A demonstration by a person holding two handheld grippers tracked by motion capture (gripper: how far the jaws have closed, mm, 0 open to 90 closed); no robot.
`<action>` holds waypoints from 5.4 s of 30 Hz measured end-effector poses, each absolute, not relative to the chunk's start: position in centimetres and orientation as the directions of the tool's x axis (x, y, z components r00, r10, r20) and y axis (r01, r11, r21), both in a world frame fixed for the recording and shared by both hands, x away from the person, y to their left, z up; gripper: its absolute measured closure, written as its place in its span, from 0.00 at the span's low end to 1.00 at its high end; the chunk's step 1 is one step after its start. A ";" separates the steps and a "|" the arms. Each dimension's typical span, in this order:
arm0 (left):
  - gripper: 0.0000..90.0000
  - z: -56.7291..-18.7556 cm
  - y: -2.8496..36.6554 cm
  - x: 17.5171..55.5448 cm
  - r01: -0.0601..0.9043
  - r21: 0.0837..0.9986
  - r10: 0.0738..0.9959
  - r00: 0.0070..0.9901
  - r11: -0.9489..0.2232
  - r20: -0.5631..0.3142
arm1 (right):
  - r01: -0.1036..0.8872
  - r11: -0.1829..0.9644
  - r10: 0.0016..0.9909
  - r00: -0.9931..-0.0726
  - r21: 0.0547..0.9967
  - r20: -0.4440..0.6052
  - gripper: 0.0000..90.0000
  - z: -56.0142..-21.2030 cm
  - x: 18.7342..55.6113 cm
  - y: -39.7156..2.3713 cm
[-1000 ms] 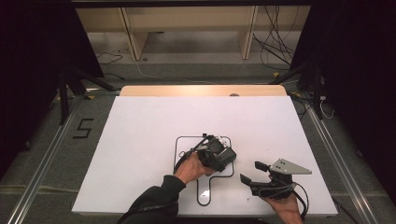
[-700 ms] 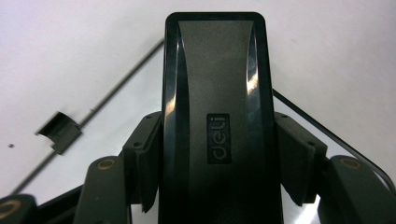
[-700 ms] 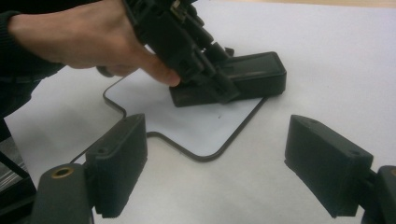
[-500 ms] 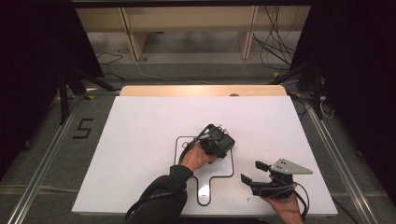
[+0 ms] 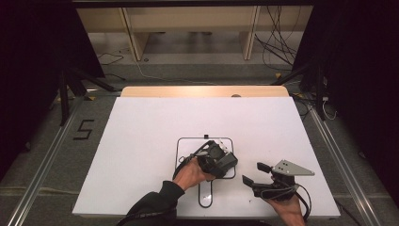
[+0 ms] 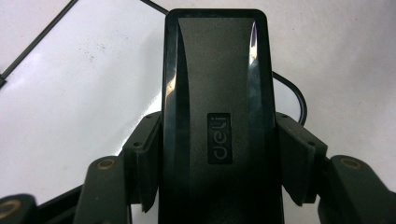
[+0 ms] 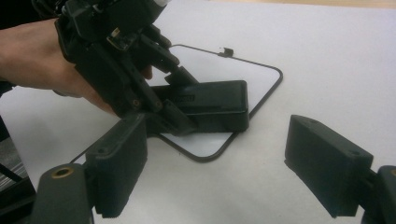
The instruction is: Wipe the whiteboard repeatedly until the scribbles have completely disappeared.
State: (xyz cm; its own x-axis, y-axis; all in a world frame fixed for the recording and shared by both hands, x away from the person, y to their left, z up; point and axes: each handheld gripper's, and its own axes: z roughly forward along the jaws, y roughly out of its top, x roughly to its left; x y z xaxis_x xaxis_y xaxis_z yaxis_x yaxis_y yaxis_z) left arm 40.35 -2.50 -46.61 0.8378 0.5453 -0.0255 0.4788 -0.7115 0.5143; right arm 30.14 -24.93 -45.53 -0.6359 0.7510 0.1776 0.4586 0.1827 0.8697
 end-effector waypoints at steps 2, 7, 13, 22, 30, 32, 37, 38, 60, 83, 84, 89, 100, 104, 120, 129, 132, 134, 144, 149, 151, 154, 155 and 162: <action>0.44 -46.5 -2.8 40.9 0.482 0.500 0.550 0.835 -0.719 -0.013 | 0.458 0.183 0.751 -0.637 0.870 0.177 0.24 -45.5 30.2 -24.9; 0.44 -46.5 -2.6 43.2 0.526 0.505 0.602 0.799 -0.685 -0.016 | 0.456 0.178 0.752 -0.635 0.872 0.178 0.24 -45.5 30.2 -25.1; 0.44 -46.5 -2.1 45.7 0.581 0.508 0.664 0.748 -0.636 -0.025 | 0.453 0.180 0.751 -0.637 0.873 0.176 0.24 -45.5 30.2 -25.2; 0.44 -46.5 -2.0 45.4 0.577 0.497 0.655 0.755 -0.648 -0.021 | 0.453 0.180 0.750 -0.637 0.873 0.176 0.24 -45.5 30.2 -25.2; 0.44 -46.5 -2.1 42.5 0.523 0.506 0.599 0.801 -0.686 -0.015 | 0.456 0.182 0.751 -0.636 0.871 0.176 0.24 -45.5 30.2 -25.1; 0.44 -46.5 -2.1 41.9 0.512 0.498 0.581 0.813 -0.700 -0.020 | 0.456 0.182 0.751 -0.636 0.871 0.176 0.24 -45.5 30.2 -25.0; 0.44 -46.5 -2.3 41.4 0.504 0.500 0.572 0.820 -0.705 -0.019 | 0.456 0.182 0.752 -0.635 0.871 0.176 0.24 -45.5 30.2 -25.0; 0.44 -46.5 -2.3 41.6 0.504 0.501 0.574 0.819 -0.704 -0.016 | 0.457 0.181 0.752 -0.636 0.871 0.177 0.24 -45.5 30.2 -25.0; 0.44 -46.5 -1.0 45.5 0.588 0.493 0.666 0.745 -0.642 -0.021 | 0.454 0.178 0.752 -0.635 0.873 0.177 0.24 -45.5 30.2 -25.2; 0.44 -46.5 -1.6 44.1 0.542 0.496 0.621 0.784 -0.678 -0.008 | 0.455 0.177 0.754 -0.633 0.873 0.177 0.24 -45.4 30.2 -25.3; 0.44 -46.6 -1.5 44.0 0.538 0.500 0.615 0.789 -0.678 -0.015 | 0.455 0.176 0.754 -0.632 0.873 0.178 0.24 -45.4 30.2 -25.3; 0.44 -46.6 -2.2 41.6 0.472 0.496 0.541 0.841 -0.729 -0.005 | 0.455 0.177 0.754 -0.632 0.873 0.177 0.24 -45.5 30.2 -25.4; 0.44 -46.5 -3.2 40.1 0.412 0.478 0.472 0.882 -0.775 0.005 | 0.457 0.180 0.754 -0.633 0.871 0.177 0.24 -45.5 30.3 -25.2; 0.44 -46.5 -3.3 41.1 0.441 0.484 0.507 0.862 -0.755 0.005 | 0.457 0.181 0.754 -0.633 0.871 0.175 0.24 -45.5 30.2 -25.2; 0.44 -46.4 -3.7 40.8 0.425 0.473 0.486 0.874 -0.772 0.007 | 0.456 0.182 0.753 -0.634 0.871 0.175 0.24 -45.5 30.2 -25.1; 0.44 -46.5 -1.9 45.0 0.547 0.488 0.627 0.779 -0.680 0.001 | 0.455 0.178 0.754 -0.633 0.872 0.177 0.25 -45.5 30.3 -25.3; 0.44 -46.5 -1.3 46.2 0.579 0.488 0.663 0.749 -0.653 -0.001 | 0.457 0.179 0.753 -0.633 0.871 0.177 0.25 -45.5 30.3 -25.3; 0.44 -46.5 -0.9 46.5 0.591 0.487 0.675 0.737 -0.643 -0.002 | 0.458 0.178 0.753 -0.633 0.871 0.179 0.25 -45.5 30.2 -25.3; 0.44 -46.4 -3.8 45.1 0.545 0.477 0.621 0.784 -0.690 0.003 | 0.457 0.180 0.754 -0.633 0.871 0.177 0.25 -45.5 30.2 -25.3; 0.44 -46.5 -2.9 45.9 0.575 0.495 0.661 0.750 -0.651 -0.001 | 0.456 0.174 0.754 -0.631 0.873 0.180 0.25 -45.5 30.2 -25.5; 0.44 -46.5 -2.3 46.2 0.583 0.491 0.667 0.745 -0.647 -0.004 | 0.456 0.174 0.755 -0.631 0.873 0.179 0.25 -45.5 30.2 -25.5; 0.44 -46.5 -1.9 46.2 0.586 0.491 0.671 0.742 -0.644 -0.005 | 0.454 0.177 0.754 -0.633 0.873 0.176 0.24 -45.5 30.2 -25.4; 0.44 -46.5 -1.9 46.1 0.586 0.494 0.672 0.740 -0.642 -0.004 | 0.454 0.176 0.754 -0.633 0.873 0.176 0.25 -45.5 30.2 -25.4; 0.44 -46.5 -1.6 45.3 0.578 0.505 0.664 0.748 -0.641 -0.014 | 0.456 0.174 0.756 -0.630 0.873 0.179 0.25 -45.5 30.2 -25.5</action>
State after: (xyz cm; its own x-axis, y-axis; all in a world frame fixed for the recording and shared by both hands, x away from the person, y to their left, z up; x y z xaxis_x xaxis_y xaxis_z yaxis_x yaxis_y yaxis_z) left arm 45.28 -1.55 -46.51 0.7478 0.6637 -0.0142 0.5782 -0.6406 0.5052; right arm 30.24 -25.48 -45.49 -0.6296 0.7561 0.1788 0.4564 0.1737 0.8727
